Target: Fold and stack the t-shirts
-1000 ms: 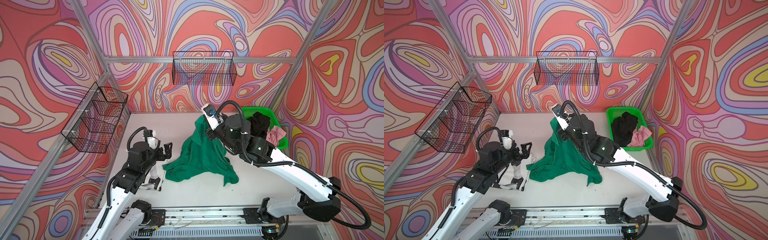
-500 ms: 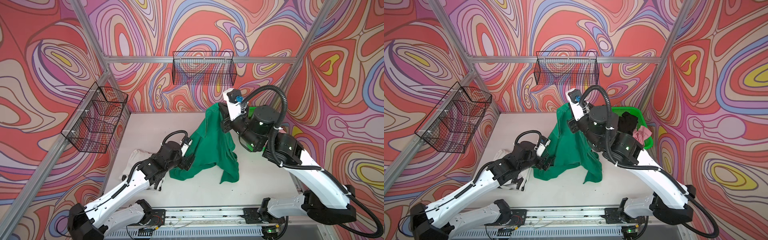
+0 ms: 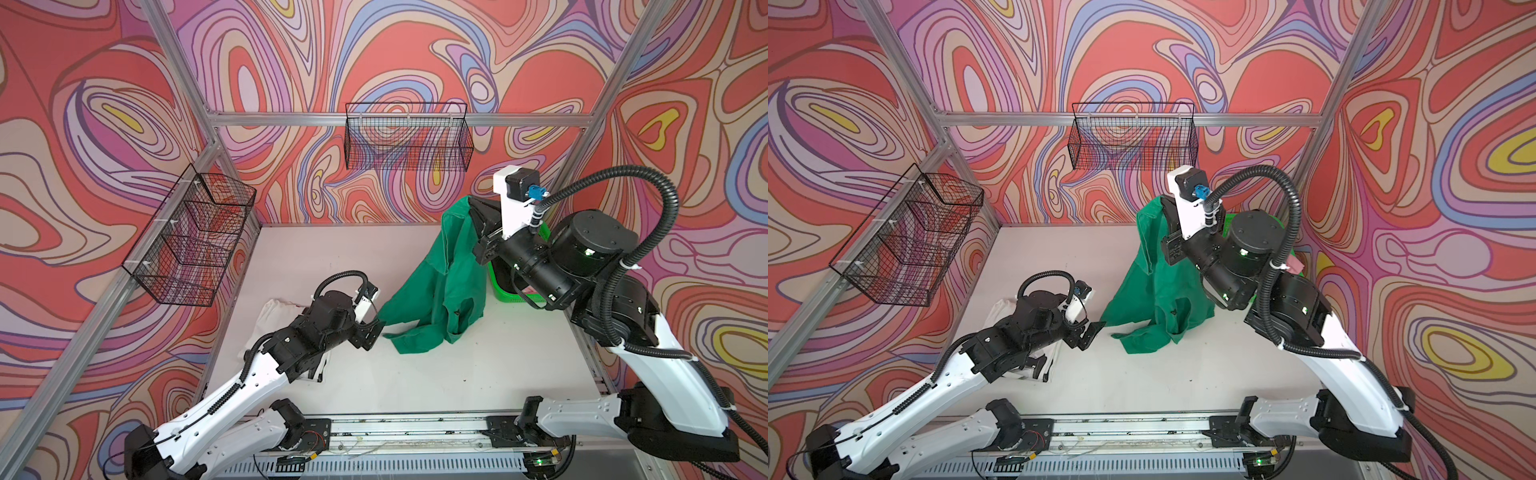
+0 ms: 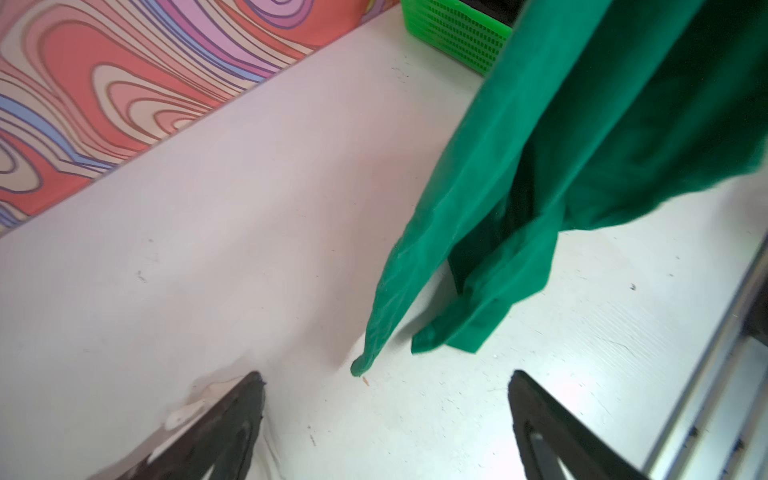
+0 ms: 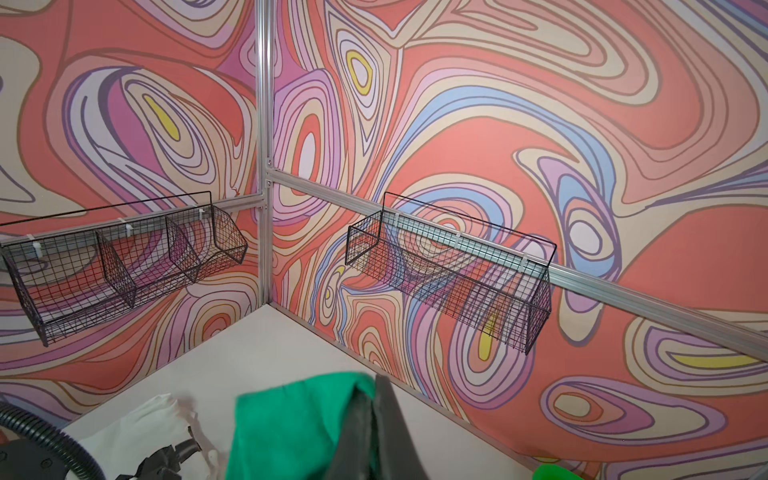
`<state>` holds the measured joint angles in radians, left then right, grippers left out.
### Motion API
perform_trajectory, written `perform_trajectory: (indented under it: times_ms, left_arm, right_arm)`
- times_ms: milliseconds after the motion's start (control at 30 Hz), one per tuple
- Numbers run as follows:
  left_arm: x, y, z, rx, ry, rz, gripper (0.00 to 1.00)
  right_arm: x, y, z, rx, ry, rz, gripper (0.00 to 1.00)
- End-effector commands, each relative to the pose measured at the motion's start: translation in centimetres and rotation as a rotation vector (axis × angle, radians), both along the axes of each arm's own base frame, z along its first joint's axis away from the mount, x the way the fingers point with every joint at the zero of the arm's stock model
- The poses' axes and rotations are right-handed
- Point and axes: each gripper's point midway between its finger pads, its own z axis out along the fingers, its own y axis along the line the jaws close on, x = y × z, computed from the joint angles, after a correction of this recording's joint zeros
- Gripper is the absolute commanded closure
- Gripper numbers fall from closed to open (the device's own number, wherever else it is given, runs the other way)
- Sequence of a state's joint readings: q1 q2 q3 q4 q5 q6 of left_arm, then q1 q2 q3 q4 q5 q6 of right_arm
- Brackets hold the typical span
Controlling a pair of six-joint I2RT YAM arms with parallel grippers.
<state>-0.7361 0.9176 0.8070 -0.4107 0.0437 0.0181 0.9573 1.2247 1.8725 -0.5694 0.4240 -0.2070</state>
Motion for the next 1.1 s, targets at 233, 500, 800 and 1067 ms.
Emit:
perform_trajectory:
  times_ms: [233,500,800,1067]
  left_arm:
    - [-3.1,-3.1,-5.7,0.062,0.208,-0.216,0.01]
    - [-2.7,-3.7,-8.2,0.112,0.253,-0.236,0.08]
    - [-2.6,-3.8,-8.8,0.123,0.256,-0.243,0.5]
    - [-3.2,-4.5,-9.1,0.12,0.295,-0.296,0.81]
  right_arm:
    - [-2.6,-1.5,3.0,0.06,-0.051,0.082,1.0]
    - [-3.8,-1.6,2.9,0.067,-0.059,0.137,1.0]
    - [-5.2,-2.5,3.9,0.095,-0.087,0.178,1.0]
    - [-6.0,-2.9,4.6,0.116,-0.101,0.201,1.0]
